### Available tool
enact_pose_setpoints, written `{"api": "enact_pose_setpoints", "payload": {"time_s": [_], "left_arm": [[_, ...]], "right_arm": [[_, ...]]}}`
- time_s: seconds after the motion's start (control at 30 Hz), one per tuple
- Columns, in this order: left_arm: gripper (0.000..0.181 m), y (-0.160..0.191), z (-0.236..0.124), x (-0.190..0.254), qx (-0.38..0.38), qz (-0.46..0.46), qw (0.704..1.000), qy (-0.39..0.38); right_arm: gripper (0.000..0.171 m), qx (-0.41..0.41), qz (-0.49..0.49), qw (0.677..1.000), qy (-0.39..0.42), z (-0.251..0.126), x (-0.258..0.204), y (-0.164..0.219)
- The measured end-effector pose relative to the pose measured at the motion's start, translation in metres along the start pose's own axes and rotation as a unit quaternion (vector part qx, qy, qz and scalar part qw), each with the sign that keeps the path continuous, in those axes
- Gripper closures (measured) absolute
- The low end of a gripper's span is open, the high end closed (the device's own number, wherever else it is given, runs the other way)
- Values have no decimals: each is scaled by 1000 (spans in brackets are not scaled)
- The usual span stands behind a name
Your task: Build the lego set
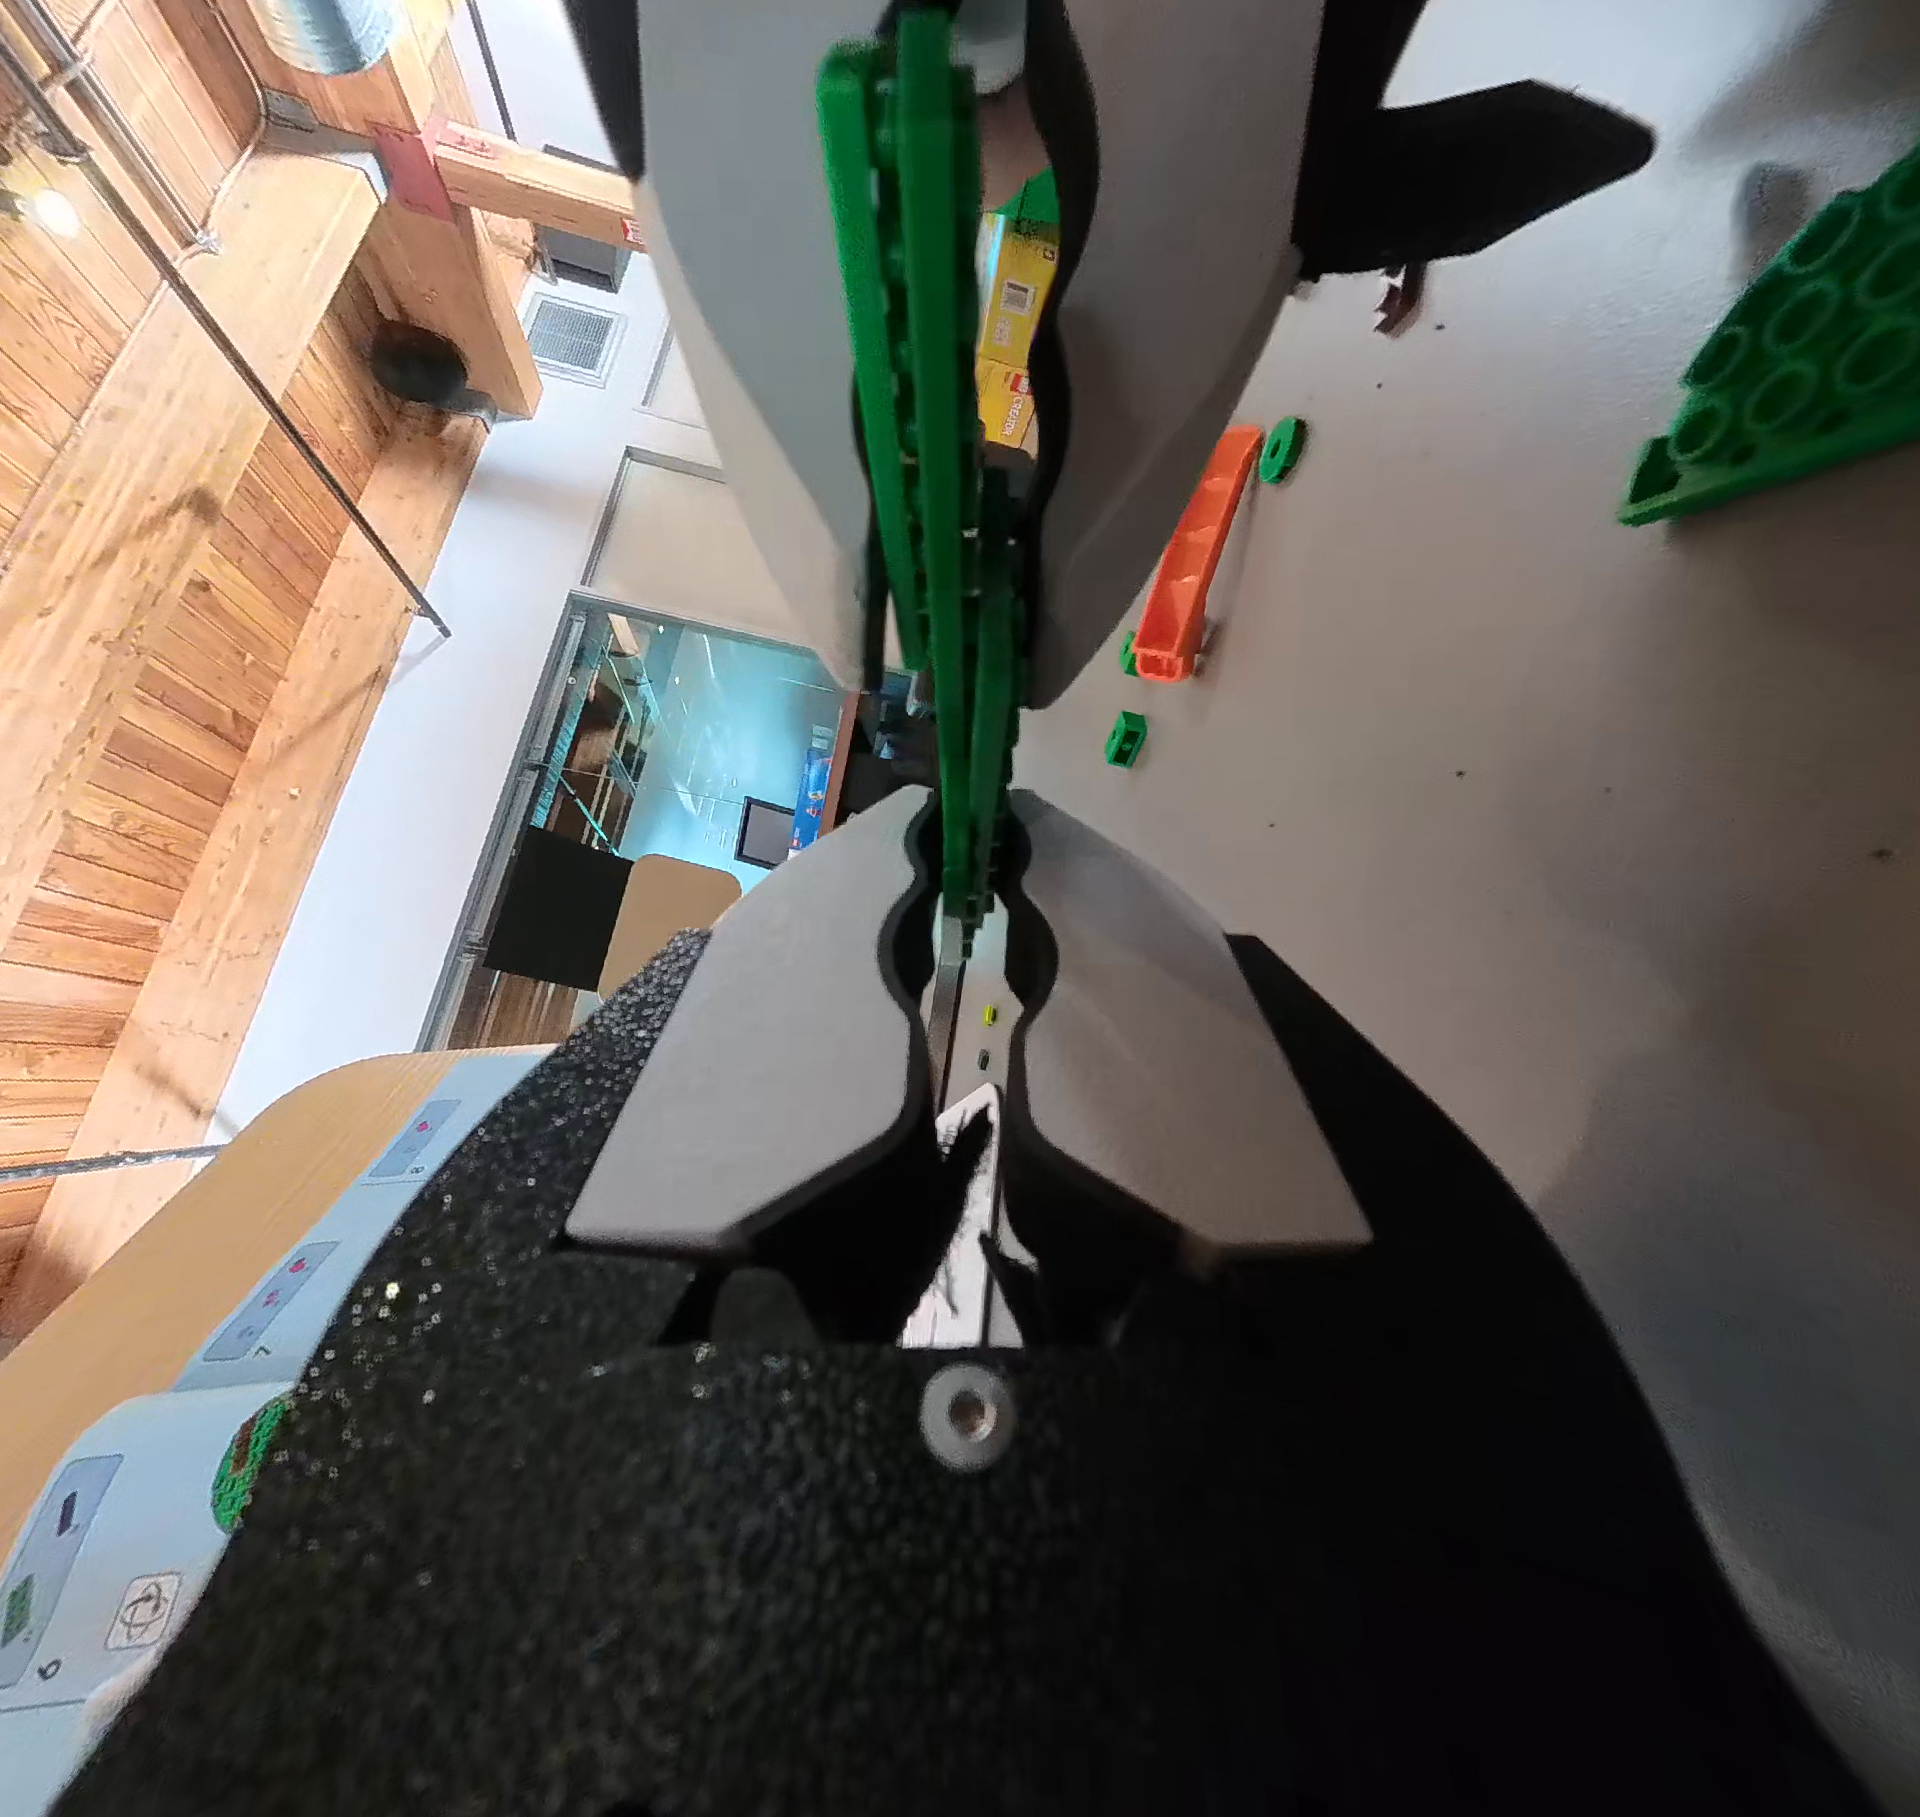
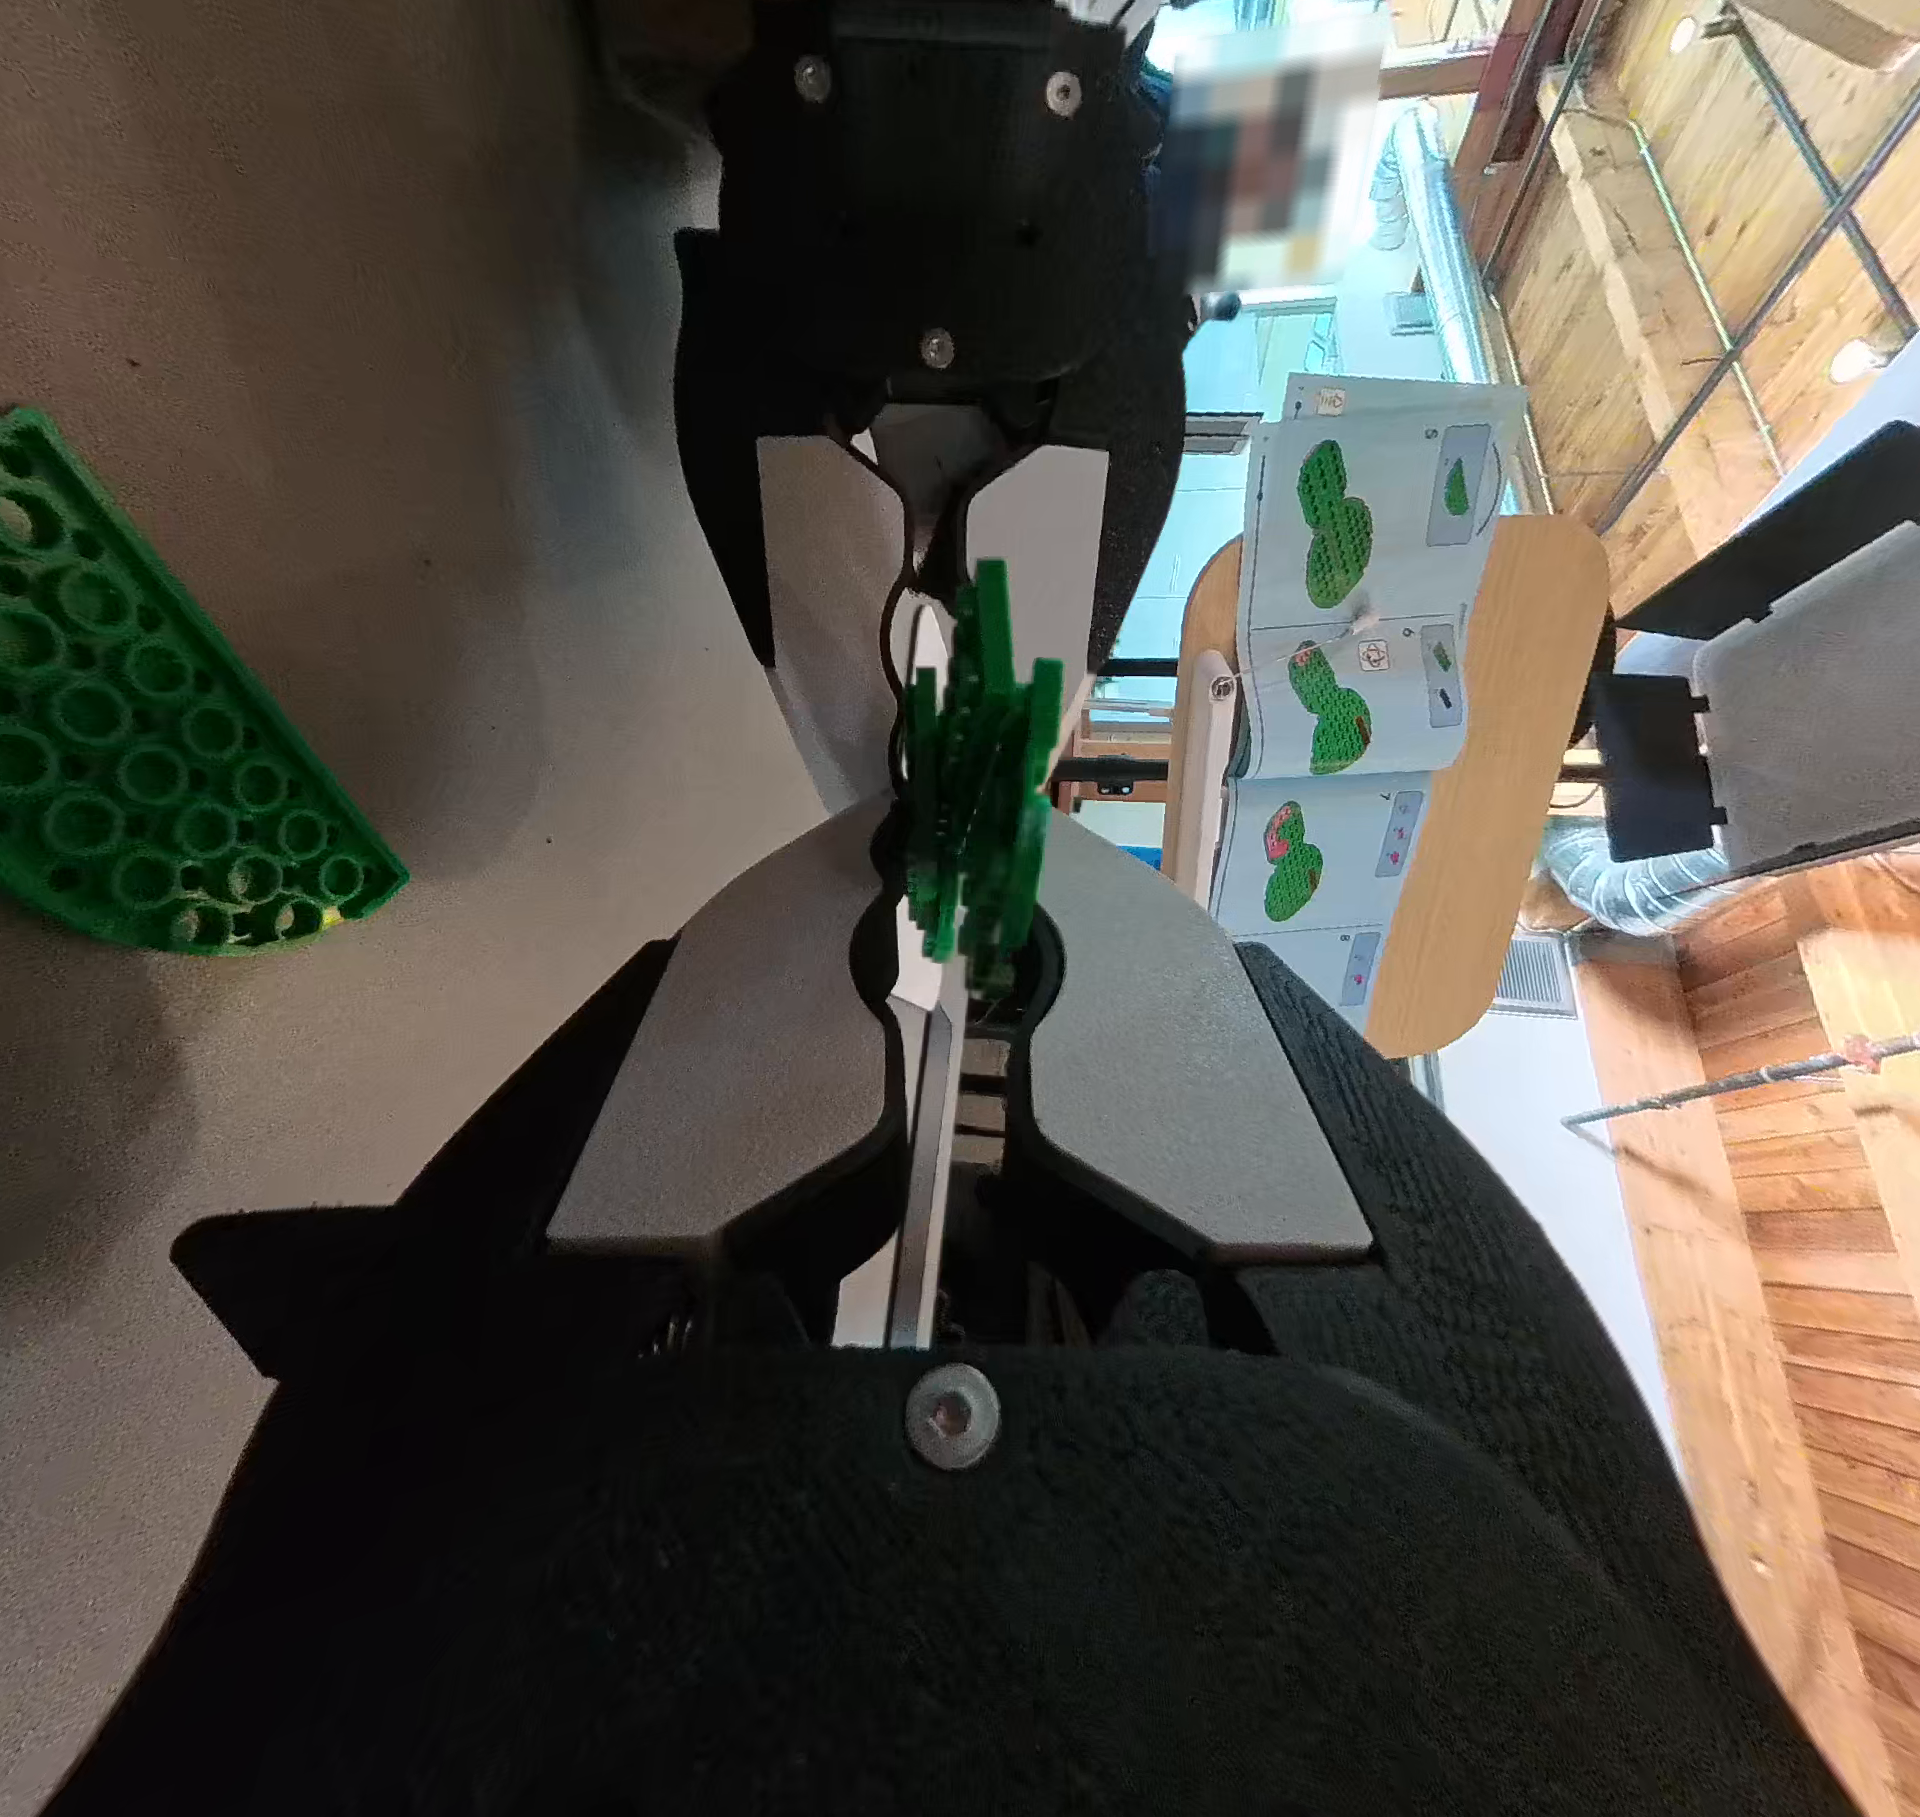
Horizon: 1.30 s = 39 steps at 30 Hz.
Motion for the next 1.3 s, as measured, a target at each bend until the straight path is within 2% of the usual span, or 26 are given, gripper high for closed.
{"api": "enact_pose_setpoints", "payload": {"time_s": [0.23, 0.47, 0.97, 1.2, 1.3], "left_arm": [[173, 0, -1, 1, 1, 7, 1000, 5], [173, -2, -3, -3, 24, -61, 998, 26], [173, -2, -3, -5, 21, -45, 999, 6], [173, -1, -2, -3, 16, -58, 998, 20], [170, 1, 0, 0, 7, -91, 995, 31]], "right_arm": [[156, -4, -3, 1000, -10, 0, -1, 0], [160, 67, 63, 996, -12, -7, 2, 2], [162, 25, 39, 999, -1, -4, 4, -7], [162, 28, 74, 997, -24, -3, 6, -5], [162, 46, 127, 990, -40, -3, 8, 1]]}}
Point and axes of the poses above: each gripper's, where its closed fingertips meet, z out along the fingers, y out of its underside, x = y × z across the jaws, the point moved 9 cm from there along -z, back along the fingers, and after that the axes turned 13 degrees about -y, right-handed, at the moved point
